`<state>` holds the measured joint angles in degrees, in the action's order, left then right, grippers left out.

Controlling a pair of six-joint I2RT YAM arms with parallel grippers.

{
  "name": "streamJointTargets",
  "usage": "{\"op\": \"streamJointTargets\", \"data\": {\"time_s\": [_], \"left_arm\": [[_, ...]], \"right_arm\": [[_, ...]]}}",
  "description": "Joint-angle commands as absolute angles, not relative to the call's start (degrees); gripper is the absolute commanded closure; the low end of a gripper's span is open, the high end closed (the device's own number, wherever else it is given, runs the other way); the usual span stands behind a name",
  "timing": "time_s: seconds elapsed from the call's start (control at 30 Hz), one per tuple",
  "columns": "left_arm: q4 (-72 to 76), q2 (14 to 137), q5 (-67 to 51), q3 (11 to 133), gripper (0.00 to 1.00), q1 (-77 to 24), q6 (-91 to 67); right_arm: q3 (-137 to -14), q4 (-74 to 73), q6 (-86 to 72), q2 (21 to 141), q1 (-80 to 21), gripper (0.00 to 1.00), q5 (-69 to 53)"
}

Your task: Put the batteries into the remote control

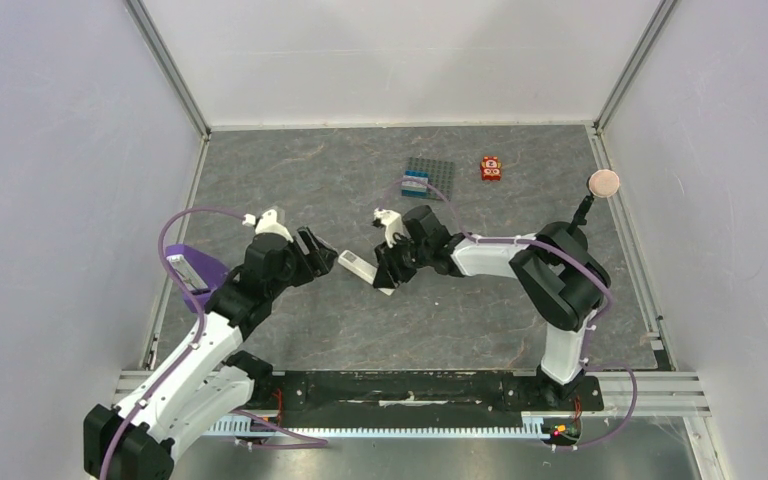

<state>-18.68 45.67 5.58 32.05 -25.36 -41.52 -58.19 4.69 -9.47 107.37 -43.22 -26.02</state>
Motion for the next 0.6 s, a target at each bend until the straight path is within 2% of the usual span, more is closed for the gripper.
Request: {"op": "streamJointTargets", "data": {"time_s": [0.0,0.23,0.57], "left_arm": [[-9.14,44.26,0.54,30.05,0.21,-25.22,-44.17],[-1.8,45.36,-6.81,29.83,0.21,-25.25,-46.29],[1.03,41.82,-7.79,29.96,0.21,-25.24,-48.57]], "right_arm": [[-55.56,18.58,-29.91,102.84,-42.05,0.79,-39.79],[-50.65,38.44,-51.46,99.21,-42.1,0.78,-48.56],[-46.33,69.59,-78.52,101.87,-42.1,0.78,-52.29]]}}
